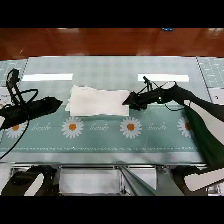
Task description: Fold the shirts.
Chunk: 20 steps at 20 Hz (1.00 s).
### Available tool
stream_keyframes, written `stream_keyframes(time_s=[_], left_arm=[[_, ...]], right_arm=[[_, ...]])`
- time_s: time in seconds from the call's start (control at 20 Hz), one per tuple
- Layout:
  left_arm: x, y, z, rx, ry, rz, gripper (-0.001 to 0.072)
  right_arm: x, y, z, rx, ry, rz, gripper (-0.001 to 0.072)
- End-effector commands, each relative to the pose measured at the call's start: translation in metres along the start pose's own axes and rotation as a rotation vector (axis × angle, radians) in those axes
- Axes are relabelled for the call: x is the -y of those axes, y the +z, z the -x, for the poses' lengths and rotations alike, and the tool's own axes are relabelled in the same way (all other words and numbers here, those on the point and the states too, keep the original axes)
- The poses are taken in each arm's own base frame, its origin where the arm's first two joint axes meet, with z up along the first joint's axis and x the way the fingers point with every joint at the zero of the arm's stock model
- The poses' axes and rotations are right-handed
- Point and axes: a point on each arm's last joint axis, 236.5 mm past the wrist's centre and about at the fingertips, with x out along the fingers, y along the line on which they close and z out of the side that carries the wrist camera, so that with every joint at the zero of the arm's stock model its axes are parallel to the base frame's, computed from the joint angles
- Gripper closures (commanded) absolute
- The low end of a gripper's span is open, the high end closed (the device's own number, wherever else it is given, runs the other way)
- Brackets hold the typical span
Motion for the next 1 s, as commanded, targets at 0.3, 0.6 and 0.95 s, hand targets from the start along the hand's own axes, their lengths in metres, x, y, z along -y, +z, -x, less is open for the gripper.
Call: stream_keyframes(time_s=[0.3,0.6,0.95], left_arm=[[0.001,0.001,0.000,0.004,-0.007,0.008,0.0691],[0.002,0.001,-0.001,0.003,-0.011,0.011,0.0691],[0.003,0.000,0.000,0.002,-0.012,0.012,0.0691]], right_arm=[[-0.059,0.025,0.039,-0.019,-0.082,0.254,0.0688],[-0.136,0.064,0.156,0.179,-0.289,0.524,0.0688],[-0.093,0.085,0.296,0.329,-0.413,0.343,0.0690]])
